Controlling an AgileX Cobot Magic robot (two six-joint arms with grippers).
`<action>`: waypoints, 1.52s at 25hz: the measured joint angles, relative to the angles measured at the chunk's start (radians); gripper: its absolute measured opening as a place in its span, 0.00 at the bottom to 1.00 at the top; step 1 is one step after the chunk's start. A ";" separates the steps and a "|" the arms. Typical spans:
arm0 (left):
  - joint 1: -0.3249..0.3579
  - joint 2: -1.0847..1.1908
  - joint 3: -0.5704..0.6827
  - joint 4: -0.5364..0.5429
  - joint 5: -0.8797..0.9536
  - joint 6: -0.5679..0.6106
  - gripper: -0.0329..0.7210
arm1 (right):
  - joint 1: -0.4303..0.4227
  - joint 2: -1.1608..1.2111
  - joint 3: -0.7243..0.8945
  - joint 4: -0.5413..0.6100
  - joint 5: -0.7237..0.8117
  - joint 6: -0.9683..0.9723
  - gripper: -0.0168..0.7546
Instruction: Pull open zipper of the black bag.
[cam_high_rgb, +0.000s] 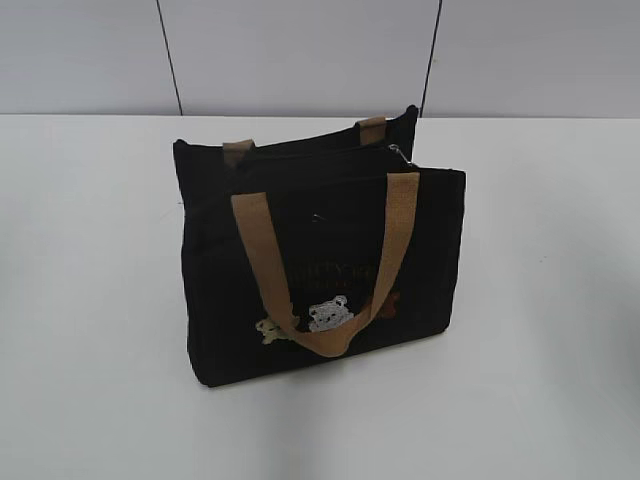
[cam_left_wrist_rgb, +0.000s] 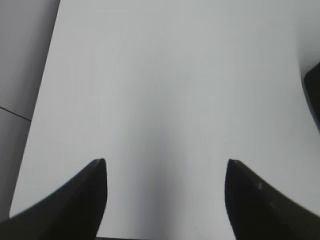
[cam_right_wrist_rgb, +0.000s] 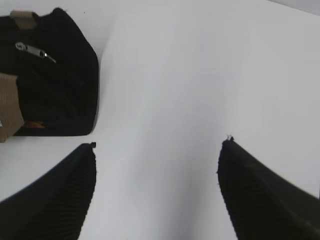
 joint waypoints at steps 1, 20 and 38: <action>0.000 -0.052 0.033 -0.010 -0.001 0.000 0.77 | 0.000 -0.045 0.059 0.001 -0.027 0.005 0.77; 0.000 -0.615 0.391 -0.128 0.021 0.000 0.76 | 0.000 -0.659 0.736 0.006 -0.087 0.037 0.77; 0.001 -0.771 0.420 -0.168 -0.047 -0.013 0.72 | 0.000 -1.066 0.768 0.008 -0.047 0.012 0.77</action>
